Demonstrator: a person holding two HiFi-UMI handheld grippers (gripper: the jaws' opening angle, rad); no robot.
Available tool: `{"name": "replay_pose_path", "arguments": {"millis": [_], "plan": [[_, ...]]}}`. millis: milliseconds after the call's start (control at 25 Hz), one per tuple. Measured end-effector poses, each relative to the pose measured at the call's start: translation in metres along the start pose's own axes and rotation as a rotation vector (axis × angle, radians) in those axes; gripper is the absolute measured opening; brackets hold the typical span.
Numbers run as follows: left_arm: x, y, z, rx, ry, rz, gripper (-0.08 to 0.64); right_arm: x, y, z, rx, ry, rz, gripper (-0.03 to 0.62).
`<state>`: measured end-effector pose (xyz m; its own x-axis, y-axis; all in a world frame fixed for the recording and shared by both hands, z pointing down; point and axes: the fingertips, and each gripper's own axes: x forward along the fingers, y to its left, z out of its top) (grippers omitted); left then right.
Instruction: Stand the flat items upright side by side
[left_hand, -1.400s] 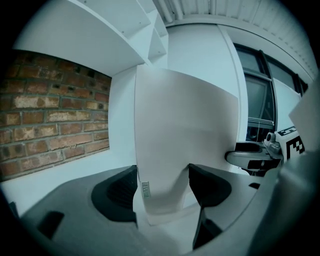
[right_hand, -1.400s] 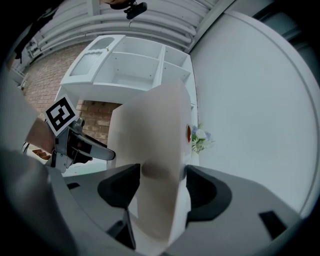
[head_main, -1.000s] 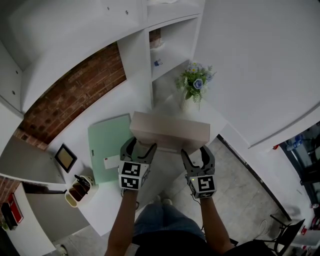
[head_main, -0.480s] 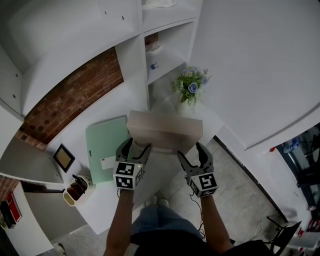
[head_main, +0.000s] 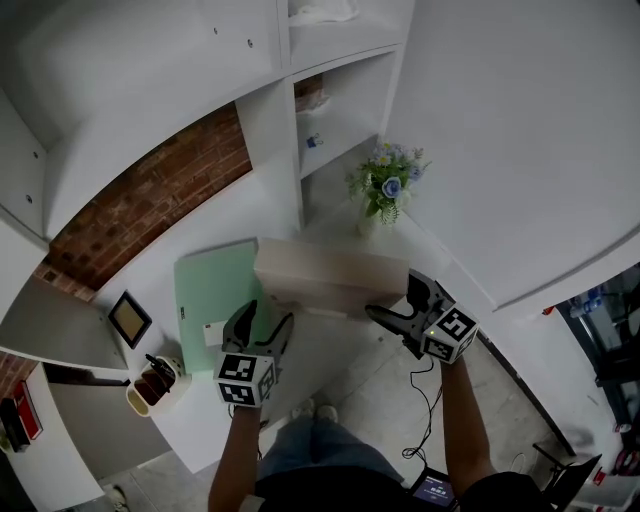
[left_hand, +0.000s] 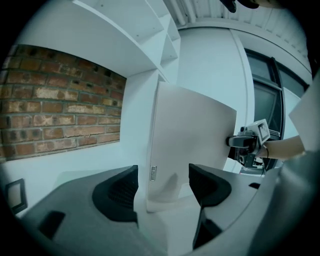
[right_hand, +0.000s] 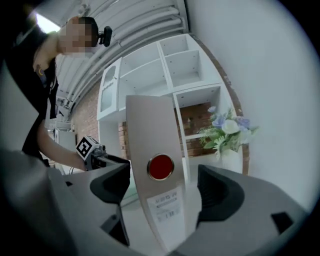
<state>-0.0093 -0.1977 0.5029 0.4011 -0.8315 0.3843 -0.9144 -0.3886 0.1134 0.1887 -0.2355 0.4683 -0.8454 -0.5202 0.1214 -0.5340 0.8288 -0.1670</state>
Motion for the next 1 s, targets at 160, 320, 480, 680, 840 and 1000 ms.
{"name": "replay_pose_path", "arguments": {"millis": [160, 320, 480, 680, 840, 1000], "plan": [[-0.011, -0.002, -0.005, -0.023, -0.012, 0.0, 0.298, 0.016, 0.007, -0.001, -0.026, 0.075, 0.137, 0.403], [-0.016, -0.01, -0.009, -0.031, -0.028, -0.011, 0.298, 0.026, 0.016, -0.006, -0.039, 0.109, 0.189, 0.402], [-0.015, -0.015, -0.01, -0.031, -0.029, -0.023, 0.298, 0.031, 0.019, -0.01, -0.056, 0.122, 0.19, 0.4], [-0.011, -0.02, -0.01, -0.029, -0.025, -0.032, 0.296, 0.031, 0.016, -0.01, -0.095, 0.11, 0.162, 0.35], [-0.009, -0.024, -0.013, -0.028, -0.016, -0.04, 0.297, 0.03, 0.019, -0.009, -0.124, 0.085, 0.136, 0.322], [-0.009, -0.023, -0.014, -0.027, -0.009, -0.036, 0.296, 0.028, 0.027, -0.004, -0.136, 0.042, 0.062, 0.304]]}}
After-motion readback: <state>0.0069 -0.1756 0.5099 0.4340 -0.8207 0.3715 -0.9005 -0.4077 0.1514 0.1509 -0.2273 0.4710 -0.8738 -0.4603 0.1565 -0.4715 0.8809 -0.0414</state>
